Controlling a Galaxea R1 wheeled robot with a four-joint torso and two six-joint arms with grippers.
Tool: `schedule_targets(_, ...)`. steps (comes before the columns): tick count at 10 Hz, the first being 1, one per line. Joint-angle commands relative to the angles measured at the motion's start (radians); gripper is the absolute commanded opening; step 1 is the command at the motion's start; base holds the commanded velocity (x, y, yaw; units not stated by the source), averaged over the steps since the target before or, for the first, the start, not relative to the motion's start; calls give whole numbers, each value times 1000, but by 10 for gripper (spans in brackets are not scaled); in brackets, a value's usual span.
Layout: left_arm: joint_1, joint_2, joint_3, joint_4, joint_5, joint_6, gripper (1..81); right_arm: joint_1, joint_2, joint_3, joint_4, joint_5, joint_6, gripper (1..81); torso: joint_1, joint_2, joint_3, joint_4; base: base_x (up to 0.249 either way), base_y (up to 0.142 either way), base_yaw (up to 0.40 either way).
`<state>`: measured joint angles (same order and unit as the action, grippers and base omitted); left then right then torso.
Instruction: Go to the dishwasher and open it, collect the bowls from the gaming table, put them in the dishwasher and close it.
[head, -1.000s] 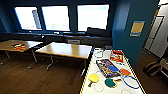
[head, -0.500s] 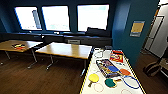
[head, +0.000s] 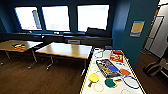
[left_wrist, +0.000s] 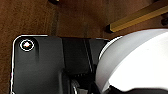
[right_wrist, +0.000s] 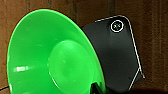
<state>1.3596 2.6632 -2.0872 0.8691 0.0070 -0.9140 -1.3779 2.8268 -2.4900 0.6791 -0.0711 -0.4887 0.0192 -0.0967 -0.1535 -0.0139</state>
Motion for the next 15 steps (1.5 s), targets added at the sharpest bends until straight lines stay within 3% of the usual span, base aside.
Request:
schedule_targets(1,-53,6,16,27,1,4,10,56,-21,-6,-3,-72,-5,10,0,0,0,0,-64,0,0)
schedule_targets(15,-35,49,-59,39,1,6,10,47,-21,-22,-4,-72,-5,10,-2,-1,1,0,-85,0,0)
